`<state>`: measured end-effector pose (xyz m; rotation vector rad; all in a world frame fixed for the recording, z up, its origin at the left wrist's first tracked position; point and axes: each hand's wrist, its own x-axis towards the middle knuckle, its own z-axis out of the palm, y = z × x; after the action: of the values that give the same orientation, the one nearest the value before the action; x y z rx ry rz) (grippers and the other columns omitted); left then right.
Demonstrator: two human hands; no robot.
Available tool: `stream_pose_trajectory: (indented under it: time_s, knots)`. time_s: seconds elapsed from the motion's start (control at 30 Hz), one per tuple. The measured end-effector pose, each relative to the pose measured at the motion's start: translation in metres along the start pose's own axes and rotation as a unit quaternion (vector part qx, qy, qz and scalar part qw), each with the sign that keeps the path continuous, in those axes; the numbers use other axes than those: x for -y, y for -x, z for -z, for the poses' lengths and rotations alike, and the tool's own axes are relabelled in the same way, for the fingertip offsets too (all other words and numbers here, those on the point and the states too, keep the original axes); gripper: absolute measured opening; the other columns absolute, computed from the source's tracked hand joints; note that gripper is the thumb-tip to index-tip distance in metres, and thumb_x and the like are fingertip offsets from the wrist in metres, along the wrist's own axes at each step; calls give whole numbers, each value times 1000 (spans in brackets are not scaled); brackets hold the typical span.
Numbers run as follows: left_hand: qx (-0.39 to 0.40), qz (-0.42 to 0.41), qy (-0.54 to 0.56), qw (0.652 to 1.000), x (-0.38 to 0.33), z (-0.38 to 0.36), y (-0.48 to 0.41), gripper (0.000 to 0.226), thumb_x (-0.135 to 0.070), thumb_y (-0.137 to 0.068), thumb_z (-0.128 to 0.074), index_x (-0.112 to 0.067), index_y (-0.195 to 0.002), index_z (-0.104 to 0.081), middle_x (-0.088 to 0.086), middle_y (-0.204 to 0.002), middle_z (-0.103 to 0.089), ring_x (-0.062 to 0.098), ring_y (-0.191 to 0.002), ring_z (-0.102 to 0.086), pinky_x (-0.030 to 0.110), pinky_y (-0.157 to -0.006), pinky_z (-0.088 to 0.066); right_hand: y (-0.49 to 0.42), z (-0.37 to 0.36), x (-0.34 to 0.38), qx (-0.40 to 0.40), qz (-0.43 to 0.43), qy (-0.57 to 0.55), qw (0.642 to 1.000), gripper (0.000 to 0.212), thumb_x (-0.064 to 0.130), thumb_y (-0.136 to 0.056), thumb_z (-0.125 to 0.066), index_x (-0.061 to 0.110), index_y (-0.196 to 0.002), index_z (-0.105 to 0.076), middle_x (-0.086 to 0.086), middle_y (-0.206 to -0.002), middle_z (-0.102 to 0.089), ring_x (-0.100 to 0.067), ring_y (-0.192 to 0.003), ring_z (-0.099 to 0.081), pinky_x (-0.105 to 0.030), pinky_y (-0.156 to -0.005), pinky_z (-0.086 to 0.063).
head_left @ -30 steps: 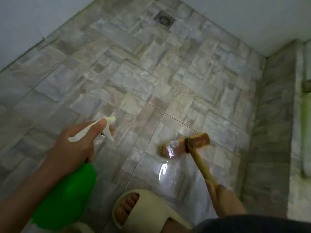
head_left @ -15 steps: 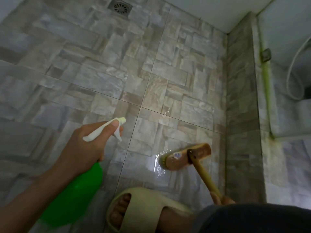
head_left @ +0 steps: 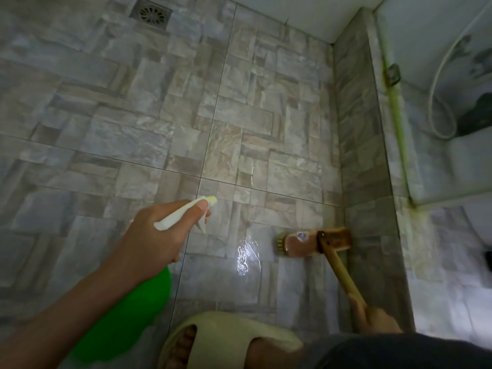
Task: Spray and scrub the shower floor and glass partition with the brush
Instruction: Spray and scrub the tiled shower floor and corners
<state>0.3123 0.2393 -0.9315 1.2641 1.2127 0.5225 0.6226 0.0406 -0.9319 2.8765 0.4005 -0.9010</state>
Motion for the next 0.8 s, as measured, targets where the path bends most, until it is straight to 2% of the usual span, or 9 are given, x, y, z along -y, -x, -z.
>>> stream_pose_trajectory:
  time_s: [0.07,0.13,0.23,0.3,0.4,0.47,0.6,0.7,0.8]
  knots:
    - [-8,2,10,1000,-3,-1,-2,42,-65,-85,-61,-29,-86,-82,15,-61,-69,4,-37,-48,16,-41,-42,-14,8,16,33,64,36,997,39,37,-97,-44,11,-70,-53,-8,-73,-58,-22,-74,-56,-34,-73,-46]
    - [-14,13,10,1000,-8,-2,-3,47,-60,-78,-52,-25,-90,-81,0,-39,-51,5,-35,-46,14,-40,-40,-41,21,53,30,110,43,993,45,42,-98,-41,4,-82,-60,-14,-81,-65,-24,-69,-60,-32,-65,-50]
    - [-19,18,-3,1000,-9,0,-4,48,-60,-80,-51,-24,-93,-81,-3,-35,-45,7,-35,-45,16,-42,-42,-74,35,95,-23,142,26,989,61,53,-96,-33,0,-86,-60,-16,-80,-62,-30,-72,-59,-30,-61,-43]
    - [-26,17,-16,999,-9,5,-5,40,-53,-90,-53,-25,-92,-81,-5,-36,-49,7,-35,-45,15,-41,-41,-67,29,78,-8,144,19,989,57,52,-97,-32,3,-83,-57,-13,-76,-62,-26,-66,-59,-29,-56,-43]
    - [-39,6,-19,999,-9,12,-7,40,-55,-89,-52,-29,-90,-81,-1,-40,-53,7,-35,-46,23,-45,-46,-25,10,25,46,69,11,996,32,30,-100,-43,11,-76,-50,-7,-73,-56,-15,-63,-53,-29,-64,-45]
    - [-41,-1,-22,999,-8,15,-8,41,-59,-88,-51,-32,-91,-81,2,-47,-60,10,-38,-50,34,-54,-53,-11,9,26,70,53,23,996,30,29,-99,-44,12,-76,-51,-8,-78,-58,-15,-66,-54,-30,-71,-47]
    - [-52,-22,-19,998,-6,24,-12,43,-66,-91,-53,-34,-92,-81,21,-74,-73,14,-39,-54,31,-50,-53,-39,21,120,24,216,78,973,51,47,-100,-28,13,-69,-49,-8,-69,-58,-20,-58,-55,-27,-51,-42]
    - [-68,-23,-1,997,-9,34,-12,55,-81,-77,-49,-38,-92,-80,20,-93,-76,16,-40,-54,27,-47,-50,-60,24,176,-16,271,105,957,55,50,-100,-24,11,-67,-46,-12,-66,-54,-29,-59,-55,-31,-51,-44]
    - [-93,-26,18,995,-14,51,-4,54,-83,-71,-45,-46,-90,-79,19,-97,-77,20,-41,-54,29,-51,-47,-42,7,132,-8,297,136,945,53,46,-99,-29,7,-80,-60,-11,-73,-62,-30,-73,-64,-38,-67,-54]
